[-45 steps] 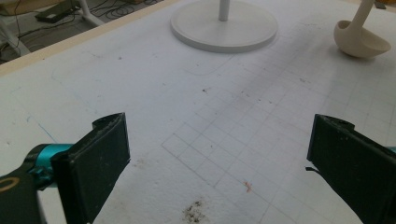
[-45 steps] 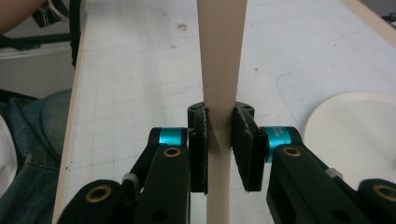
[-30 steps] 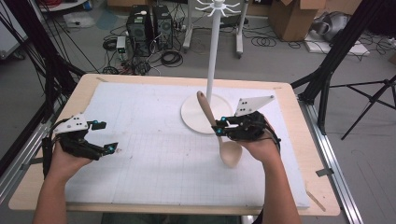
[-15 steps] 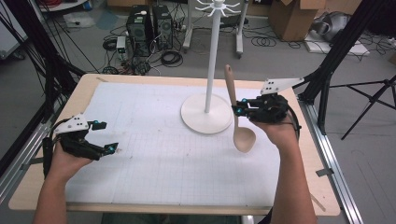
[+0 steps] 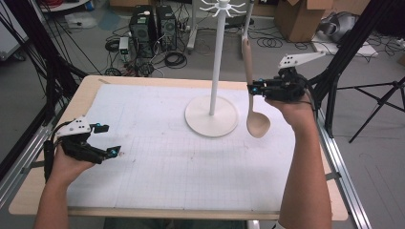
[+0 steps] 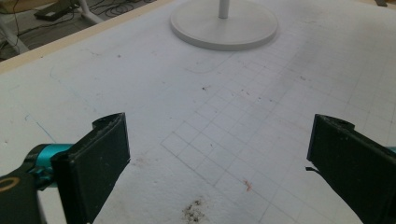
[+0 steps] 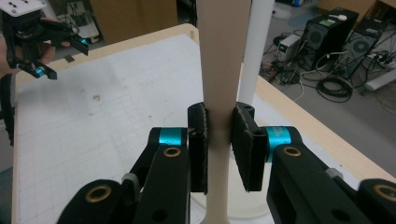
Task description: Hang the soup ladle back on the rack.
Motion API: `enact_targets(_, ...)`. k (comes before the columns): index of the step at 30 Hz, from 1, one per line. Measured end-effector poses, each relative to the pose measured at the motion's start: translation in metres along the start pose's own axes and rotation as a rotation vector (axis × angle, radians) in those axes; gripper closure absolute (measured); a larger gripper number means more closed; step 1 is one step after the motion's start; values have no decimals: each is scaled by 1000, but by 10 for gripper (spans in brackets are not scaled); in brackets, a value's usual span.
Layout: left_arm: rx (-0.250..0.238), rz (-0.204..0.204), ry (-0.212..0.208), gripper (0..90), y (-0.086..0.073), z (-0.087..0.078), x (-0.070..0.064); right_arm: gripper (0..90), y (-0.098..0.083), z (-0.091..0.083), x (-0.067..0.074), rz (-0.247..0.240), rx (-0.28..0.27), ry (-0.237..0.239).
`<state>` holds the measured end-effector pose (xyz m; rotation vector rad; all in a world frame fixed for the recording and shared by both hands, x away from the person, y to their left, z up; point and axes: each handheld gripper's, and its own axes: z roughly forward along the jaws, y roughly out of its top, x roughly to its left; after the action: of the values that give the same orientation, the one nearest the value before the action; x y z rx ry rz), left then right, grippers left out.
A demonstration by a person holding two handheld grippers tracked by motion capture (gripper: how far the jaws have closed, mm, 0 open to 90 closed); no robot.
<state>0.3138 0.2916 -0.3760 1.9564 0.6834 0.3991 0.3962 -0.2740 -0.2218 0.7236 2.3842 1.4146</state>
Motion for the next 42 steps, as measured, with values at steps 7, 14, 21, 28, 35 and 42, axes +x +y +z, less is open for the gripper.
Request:
enact_targets(7, 3, -3, -2, 62, -1, 1, 0, 771, 21, -3, -11, 9, 8, -22)
enact_targets(14, -1, -2, 2, 61, -1, -1, 1, 771, 40, -6, -21, 27, 11, -34)
enact_targets(21, 5, -4, 4, 62, -2, 1, 2, 771, 51, -1, -28, 23, 20, -37)
enact_targets(28, 7, -12, 5, 62, -4, 0, 4, 771, 57, -2, -33, 25, 13, -31)
enact_targets(35, 7, -13, 6, 62, -4, 0, 3, 771, 60, 1, -38, 24, 34, -22)
enact_targets(42, 13, -16, 6, 62, -5, 2, 4, 771, 61, 7, -40, 24, 47, -2)
